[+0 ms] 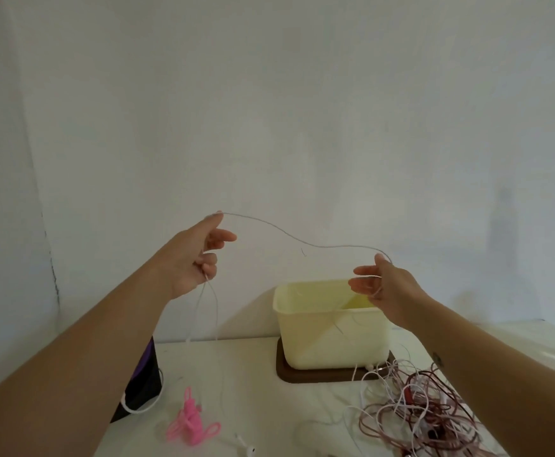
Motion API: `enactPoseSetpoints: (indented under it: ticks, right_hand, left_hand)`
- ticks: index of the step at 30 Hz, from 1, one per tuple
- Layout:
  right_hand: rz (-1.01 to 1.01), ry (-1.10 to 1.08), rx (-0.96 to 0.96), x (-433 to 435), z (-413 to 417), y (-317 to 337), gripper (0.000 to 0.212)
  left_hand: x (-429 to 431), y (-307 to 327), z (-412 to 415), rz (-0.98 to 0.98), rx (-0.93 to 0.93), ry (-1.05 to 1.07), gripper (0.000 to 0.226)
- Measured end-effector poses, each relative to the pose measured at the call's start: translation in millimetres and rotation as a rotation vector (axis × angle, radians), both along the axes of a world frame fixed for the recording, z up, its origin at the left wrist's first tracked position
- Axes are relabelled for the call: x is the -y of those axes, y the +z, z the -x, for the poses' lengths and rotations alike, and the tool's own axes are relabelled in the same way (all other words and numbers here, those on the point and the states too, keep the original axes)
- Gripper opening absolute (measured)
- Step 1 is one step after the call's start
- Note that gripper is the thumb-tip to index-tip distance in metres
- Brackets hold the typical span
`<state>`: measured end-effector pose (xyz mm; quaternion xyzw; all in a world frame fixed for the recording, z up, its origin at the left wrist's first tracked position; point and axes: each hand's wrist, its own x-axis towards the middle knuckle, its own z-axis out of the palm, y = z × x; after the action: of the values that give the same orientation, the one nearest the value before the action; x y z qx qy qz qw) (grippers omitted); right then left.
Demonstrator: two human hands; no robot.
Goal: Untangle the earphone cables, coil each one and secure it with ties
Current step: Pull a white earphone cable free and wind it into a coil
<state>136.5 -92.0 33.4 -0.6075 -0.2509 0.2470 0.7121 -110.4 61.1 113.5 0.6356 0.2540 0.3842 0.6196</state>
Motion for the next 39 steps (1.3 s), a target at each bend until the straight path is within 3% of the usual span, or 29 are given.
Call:
enactPoseSetpoints:
  ticks: [2, 5, 8, 10, 13, 15, 19, 21, 29, 34, 37, 39]
  right_hand:
    - [0.151, -0.022, 0.235, -0.2, 1.3, -2.7, 0.053]
    - [0.265, 0.122, 0.307, 1.2, 3.7, -5.2, 0.047]
    - [0.388, 0.364, 0.321, -0.2, 14.7, -1.4, 0.031]
    - [0.527, 0.535, 0.461, -2.7, 23.1, 4.4, 0.016]
    - [0.661, 0.678, 0.661, -8.1, 36.2, 20.5, 0.026]
    - [0.536, 0.639, 0.703, -9.9, 49.9, 38.6, 0.031]
    - [0.093, 0.628, 0.576, -11.1, 75.3, 72.2, 0.048]
    - [-0.001, 0.671, 0.553, -11.9, 83.4, 79.6, 0.051]
    - [0.073, 0.696, 0.59, -16.6, 84.7, 75.2, 0.013]
    - [0.097, 0.66, 0.623, -26.2, 86.9, 71.3, 0.01]
    - [0.021, 0.751, 0.428, -27.0, 88.3, 73.0, 0.011]
    - [-0.096, 0.696, 0.253, -28.7, 85.8, 75.3, 0.015]
  left_hand:
    - [1.0, 3.3, 1.6, 0.038, 0.114, -0.07, 0.03]
    - [5.4, 9.8, 6.6, 0.026, 0.187, -0.187, 0.024]
    - [10.9, 13.2, 8.3, -0.043, 0.124, -0.244, 0.019]
    - [15.8, 15.6, 6.4, -0.12, 0.082, -0.223, 0.018]
    - [23.4, 18.2, 4.8, -0.317, -0.018, -0.126, 0.02]
    - [28.3, 18.0, 4.7, -0.393, -0.083, -0.141, 0.024]
    - [36.2, 12.7, 3.5, -0.457, -0.229, -0.267, 0.026]
    - [38.4, 8.7, 1.5, -0.477, -0.268, -0.316, 0.026]
    - [28.8, -0.1, 2.6, -0.439, -0.203, -0.341, 0.018]
    - [22.6, -3.4, -0.8, -0.382, -0.116, -0.349, 0.013]
    - [18.6, -5.6, -2.9, -0.396, -0.069, -0.337, 0.013]
    - [12.9, -9.0, -2.2, -0.367, -0.045, -0.328, 0.014]
